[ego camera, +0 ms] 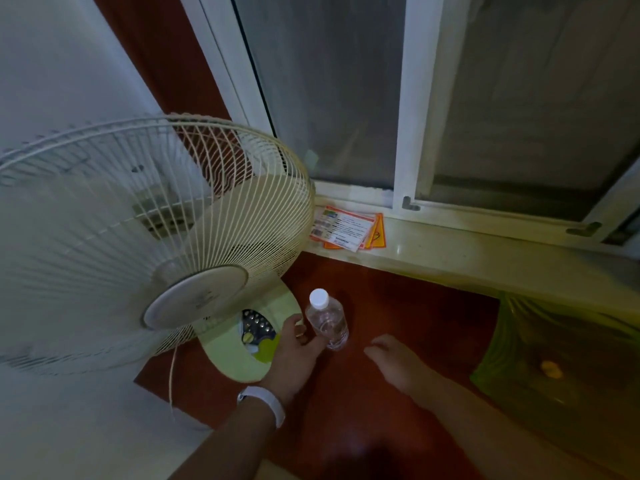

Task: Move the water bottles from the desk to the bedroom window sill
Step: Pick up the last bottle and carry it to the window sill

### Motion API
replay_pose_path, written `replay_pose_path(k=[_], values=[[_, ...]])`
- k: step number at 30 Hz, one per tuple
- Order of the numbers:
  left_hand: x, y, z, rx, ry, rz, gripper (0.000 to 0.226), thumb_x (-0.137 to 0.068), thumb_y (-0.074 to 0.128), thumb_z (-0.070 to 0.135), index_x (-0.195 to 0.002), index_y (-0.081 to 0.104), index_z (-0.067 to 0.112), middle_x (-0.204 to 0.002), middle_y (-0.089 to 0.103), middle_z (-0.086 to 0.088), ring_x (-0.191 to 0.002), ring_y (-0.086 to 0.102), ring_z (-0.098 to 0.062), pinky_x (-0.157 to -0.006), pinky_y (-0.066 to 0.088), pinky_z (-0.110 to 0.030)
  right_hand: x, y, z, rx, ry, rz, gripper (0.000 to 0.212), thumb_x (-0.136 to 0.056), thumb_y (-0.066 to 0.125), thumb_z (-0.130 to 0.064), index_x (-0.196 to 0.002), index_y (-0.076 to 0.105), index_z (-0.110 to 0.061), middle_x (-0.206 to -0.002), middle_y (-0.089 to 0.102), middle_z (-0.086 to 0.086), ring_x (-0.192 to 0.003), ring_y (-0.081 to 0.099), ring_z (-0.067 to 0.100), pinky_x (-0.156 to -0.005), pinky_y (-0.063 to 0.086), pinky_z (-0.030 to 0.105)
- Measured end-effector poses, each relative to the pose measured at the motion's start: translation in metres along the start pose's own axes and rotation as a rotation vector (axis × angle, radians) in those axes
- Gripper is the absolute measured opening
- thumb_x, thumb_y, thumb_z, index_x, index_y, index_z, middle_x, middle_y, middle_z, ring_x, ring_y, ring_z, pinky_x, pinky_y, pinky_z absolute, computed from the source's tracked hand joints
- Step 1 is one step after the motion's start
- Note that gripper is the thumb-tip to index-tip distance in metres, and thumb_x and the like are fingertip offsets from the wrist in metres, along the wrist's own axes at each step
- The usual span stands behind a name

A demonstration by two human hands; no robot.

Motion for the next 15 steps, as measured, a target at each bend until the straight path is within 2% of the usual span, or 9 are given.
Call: replay_pose_path(k=[2, 5, 7, 9, 11, 13, 15], values=[[-0.011, 0.006, -0.002, 0.043, 0.004, -0.013, 0.052, -0.086, 0.075, 0.021, -0.127, 0.043, 0.025, -0.115, 0.063, 0.006, -0.099, 0.061, -0.002, -0.075, 0.046, -0.017, -0.011, 0.003, 0.006, -0.143, 0.107, -0.004, 0.029, -0.096, 0.055, -0.038, -0.116, 0.058, -0.017, -0.110, 0.063, 0.003, -0.101, 0.064, 0.020, -0.092, 0.054, 0.037], [-0.021, 0.011, 0.000, 0.016, 0.057, -0.033, 0.061, -0.079, 0.081, 0.016, -0.127, 0.044, 0.029, -0.118, 0.062, 0.010, -0.098, 0.061, 0.004, -0.074, 0.046, -0.013, -0.018, 0.011, 0.011, -0.341, 0.220, -0.016, 0.024, -0.099, 0.052, -0.036, -0.115, 0.052, -0.018, -0.116, 0.059, 0.005, -0.115, 0.059, 0.026, -0.097, 0.051, 0.040], [-0.029, 0.013, 0.005, -0.013, 0.100, -0.033, 0.055, -0.076, 0.083, 0.009, -0.116, 0.052, 0.030, -0.107, 0.065, 0.012, -0.088, 0.065, 0.006, -0.068, 0.048, -0.008, -0.026, 0.016, 0.015, -0.441, 0.245, -0.001, 0.030, -0.099, 0.053, -0.038, -0.122, 0.052, -0.019, -0.117, 0.059, 0.004, -0.112, 0.059, 0.024, -0.093, 0.052, 0.039], [-0.038, 0.014, 0.006, -0.035, 0.124, -0.034, 0.050, -0.073, 0.084, 0.008, -0.105, 0.056, 0.034, -0.100, 0.069, 0.009, -0.087, 0.067, 0.002, -0.069, 0.051, -0.011, -0.036, 0.021, 0.020, -0.528, 0.267, 0.026, 0.037, -0.097, 0.055, -0.038, -0.127, 0.053, -0.017, -0.114, 0.061, 0.005, -0.104, 0.061, 0.021, -0.082, 0.054, 0.036], [-0.041, 0.016, 0.006, -0.050, 0.119, -0.044, 0.049, -0.070, 0.085, 0.019, -0.105, 0.055, 0.035, -0.101, 0.069, 0.008, -0.087, 0.067, -0.001, -0.075, 0.054, -0.018, -0.046, 0.026, 0.023, -0.580, 0.299, 0.035, 0.040, -0.096, 0.057, -0.040, -0.128, 0.055, -0.016, -0.112, 0.063, 0.005, -0.099, 0.062, 0.020, -0.072, 0.053, 0.033], [-0.043, 0.016, 0.008, -0.057, 0.121, -0.031, 0.048, -0.063, 0.080, 0.036, -0.104, 0.055, 0.034, -0.099, 0.069, 0.007, -0.084, 0.067, -0.002, -0.079, 0.056, -0.029, -0.054, 0.032, 0.024, -0.610, 0.325, 0.027, 0.043, -0.095, 0.057, -0.042, -0.130, 0.056, -0.016, -0.113, 0.064, 0.006, -0.100, 0.063, 0.020, -0.070, 0.052, 0.033], [-0.046, 0.016, 0.010, -0.067, 0.131, -0.023, 0.044, -0.061, 0.077, 0.037, -0.099, 0.055, 0.035, -0.096, 0.069, 0.006, -0.082, 0.066, -0.001, -0.077, 0.056, -0.029, -0.062, 0.038, 0.026, -0.656, 0.337, 0.015, 0.045, -0.095, 0.057, -0.044, -0.131, 0.055, -0.017, -0.116, 0.064, 0.007, -0.103, 0.063, 0.022, -0.072, 0.052, 0.034]])
Point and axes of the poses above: each hand's wrist, its own x-axis away from the middle knuckle, its own y-axis out of the palm, z = x × y, the point moved 7 cm from there along -x, towards the middle knuckle
